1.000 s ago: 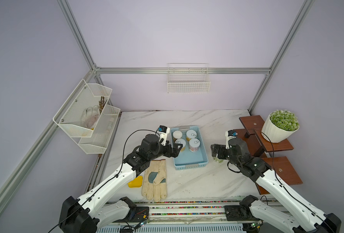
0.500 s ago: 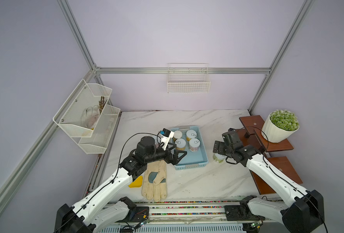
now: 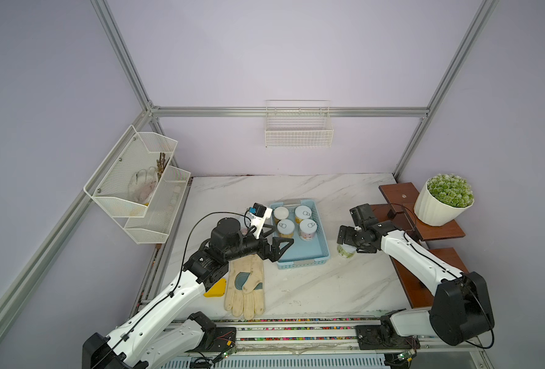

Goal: Put the canned food in the basket
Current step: Pick up the canned food from the center of the board.

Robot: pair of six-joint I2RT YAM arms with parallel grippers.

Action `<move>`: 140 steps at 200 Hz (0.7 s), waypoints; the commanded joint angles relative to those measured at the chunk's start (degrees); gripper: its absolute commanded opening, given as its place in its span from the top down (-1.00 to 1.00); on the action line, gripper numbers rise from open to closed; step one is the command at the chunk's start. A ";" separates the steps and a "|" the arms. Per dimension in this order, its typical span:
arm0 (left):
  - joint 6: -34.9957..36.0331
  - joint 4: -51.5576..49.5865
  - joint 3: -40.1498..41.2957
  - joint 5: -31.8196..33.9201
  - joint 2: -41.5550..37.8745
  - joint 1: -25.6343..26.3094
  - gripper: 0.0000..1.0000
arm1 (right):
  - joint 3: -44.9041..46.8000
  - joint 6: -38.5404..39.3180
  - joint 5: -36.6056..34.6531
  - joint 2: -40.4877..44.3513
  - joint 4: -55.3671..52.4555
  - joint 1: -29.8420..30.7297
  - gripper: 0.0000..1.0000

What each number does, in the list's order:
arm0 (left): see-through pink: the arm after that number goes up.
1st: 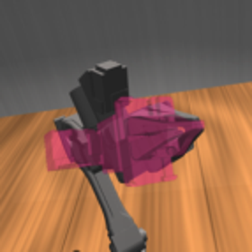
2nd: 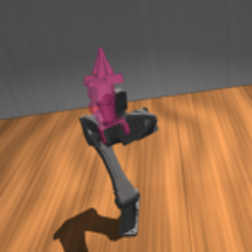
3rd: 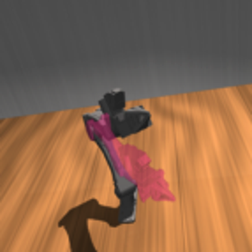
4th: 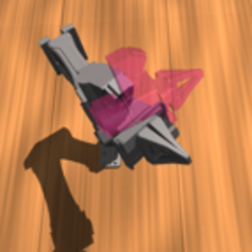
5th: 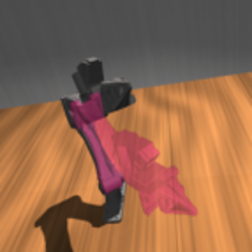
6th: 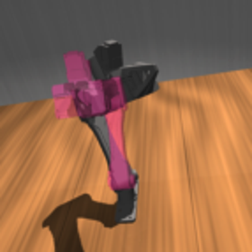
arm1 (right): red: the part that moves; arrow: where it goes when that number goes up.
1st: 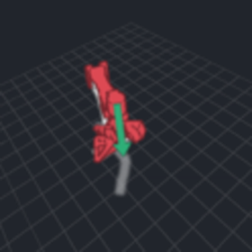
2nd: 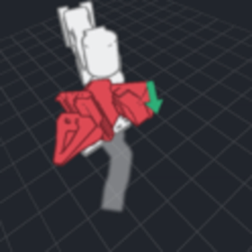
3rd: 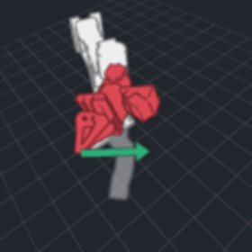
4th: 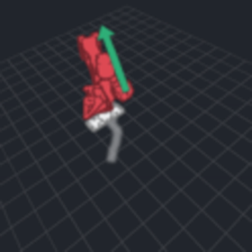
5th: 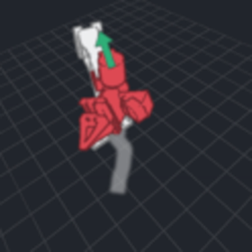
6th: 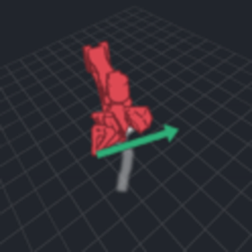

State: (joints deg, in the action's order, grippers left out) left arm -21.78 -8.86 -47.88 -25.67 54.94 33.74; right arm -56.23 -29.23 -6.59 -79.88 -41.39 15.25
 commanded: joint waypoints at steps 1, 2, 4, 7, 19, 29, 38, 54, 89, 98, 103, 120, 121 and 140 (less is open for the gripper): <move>0.95 1.48 0.05 0.91 -1.26 -0.50 -1.00 | -2.16 1.75 4.03 -2.17 -1.82 -1.31 -0.99; 0.95 1.48 0.01 0.94 -1.29 -0.51 -1.00 | -2.23 1.82 4.17 -2.32 -1.84 -1.33 -0.99; 0.93 1.50 0.05 1.03 -1.27 -0.49 -1.00 | -2.40 1.99 4.45 -2.53 -1.96 -1.42 -0.99; 0.87 1.43 0.06 1.10 -1.32 -0.47 -1.00 | -2.58 2.19 4.78 -2.98 -2.14 -1.46 -0.99; 0.82 1.50 0.04 1.19 -1.41 -0.45 -1.00 | -4.01 3.13 5.65 -4.70 -3.43 -1.70 -0.99; 0.64 1.56 0.06 1.24 -1.41 -0.51 -1.00 | -5.16 3.68 5.84 -6.10 -4.57 -1.76 -0.99; 0.51 1.57 0.02 1.38 -1.28 -0.47 -1.00 | -5.79 4.08 5.85 -7.13 -5.33 -1.75 -0.99; 0.34 1.65 0.04 0.90 -0.90 -0.45 -1.00 | -6.68 4.07 4.10 -8.01 -6.64 -1.77 -0.99; 0.16 1.85 0.14 1.79 -1.22 -0.50 -1.00 | -6.96 4.26 2.15 -8.01 -7.23 -1.76 -0.99; 0.14 1.84 0.19 2.50 -1.47 -0.50 -1.00 | -7.12 4.52 2.37 -10.03 -7.46 -1.80 -0.99; 0.24 1.83 0.16 2.79 -1.54 -0.47 -1.00 | -7.20 4.62 2.57 -10.27 -7.58 -1.78 -0.99; 0.36 1.88 0.15 3.62 -1.68 -0.50 -1.00 | -7.31 4.80 3.11 -11.06 -7.68 -1.77 -0.99; 0.39 1.85 0.15 3.66 -1.72 -0.46 -1.00 | -7.32 4.84 3.13 -11.12 -7.71 -1.79 -0.99; 0.51 1.57 -0.20 3.87 -1.54 -0.49 -1.00 | -7.41 4.90 3.36 -11.69 -7.66 -1.77 -0.99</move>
State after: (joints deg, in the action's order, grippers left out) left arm -21.85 -8.80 -47.88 -23.11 54.59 33.69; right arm -62.74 -25.12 -3.11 -90.89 -47.83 13.74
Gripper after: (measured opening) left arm 0.998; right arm 0.995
